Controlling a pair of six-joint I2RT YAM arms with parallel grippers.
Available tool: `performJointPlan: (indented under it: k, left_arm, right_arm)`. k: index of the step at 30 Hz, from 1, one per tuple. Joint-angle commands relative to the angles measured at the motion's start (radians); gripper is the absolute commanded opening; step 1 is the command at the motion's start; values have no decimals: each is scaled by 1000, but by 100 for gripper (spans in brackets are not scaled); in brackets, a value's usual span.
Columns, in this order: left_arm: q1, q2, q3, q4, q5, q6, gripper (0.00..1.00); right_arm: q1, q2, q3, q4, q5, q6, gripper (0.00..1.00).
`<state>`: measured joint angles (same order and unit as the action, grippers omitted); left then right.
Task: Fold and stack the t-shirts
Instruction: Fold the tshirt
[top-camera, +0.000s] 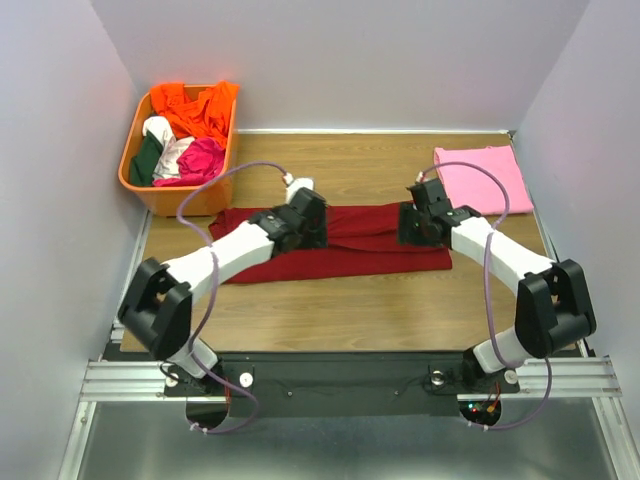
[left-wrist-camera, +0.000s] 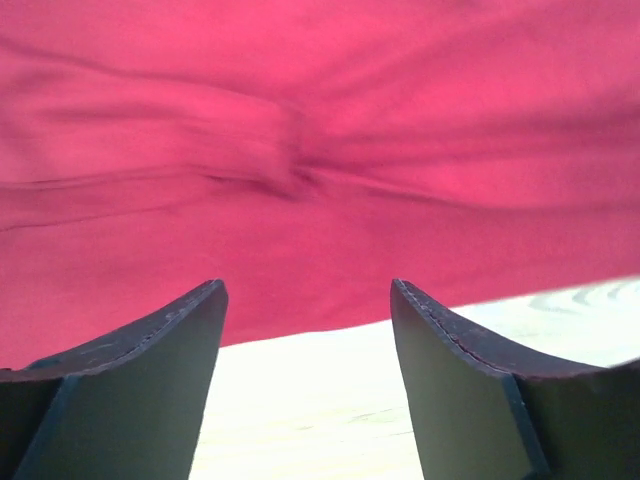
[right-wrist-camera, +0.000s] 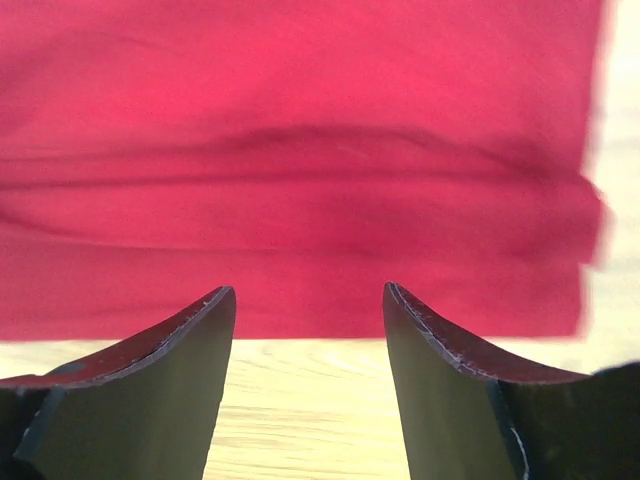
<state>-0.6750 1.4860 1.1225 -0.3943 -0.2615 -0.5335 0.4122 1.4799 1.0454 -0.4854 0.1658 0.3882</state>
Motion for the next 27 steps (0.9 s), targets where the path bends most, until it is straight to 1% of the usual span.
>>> performJointPlan:
  k: [1, 3, 5, 7, 8, 11, 13, 14, 15, 17, 27]
  left_arm:
    - [-112, 92, 34, 57, -36, -28, 78]
    - [-173, 187, 86, 58, -57, -34, 76]
    - [-199, 238, 117, 54, -58, -42, 73]
    - [-222, 284, 158, 58, -58, -43, 69]
    - [-227, 328, 172, 60, -61, -46, 68]
    - [-230, 394, 217, 77, -64, -45, 64]
    - [-230, 419, 244, 87, -67, -42, 63]
    - [-230, 442, 253, 89, -65, -40, 59]
    - [-230, 453, 261, 91, -64, -36, 58]
    - [-230, 476, 278, 91, -61, -33, 56]
    - [-219, 545, 341, 91, -97, -16, 54]
  right_arm:
    - [-85, -7, -54, -39, 54, -41, 67]
    - [-101, -4, -64, -38, 60, -55, 66]
    - [-113, 9, -67, -38, 60, -57, 65]
    - [-131, 31, -68, -36, 52, -58, 61]
    - [-136, 37, -68, -36, 49, -60, 60]
    - [-150, 59, -67, -30, 47, -63, 56]
    - [-156, 74, -65, -28, 37, -61, 52]
    - [-158, 79, -65, -28, 35, -60, 50]
    - [-158, 80, -67, -27, 32, -57, 47]
    - [-161, 89, -70, -25, 23, -52, 45]
    - [-185, 138, -65, 10, 29, -38, 44]
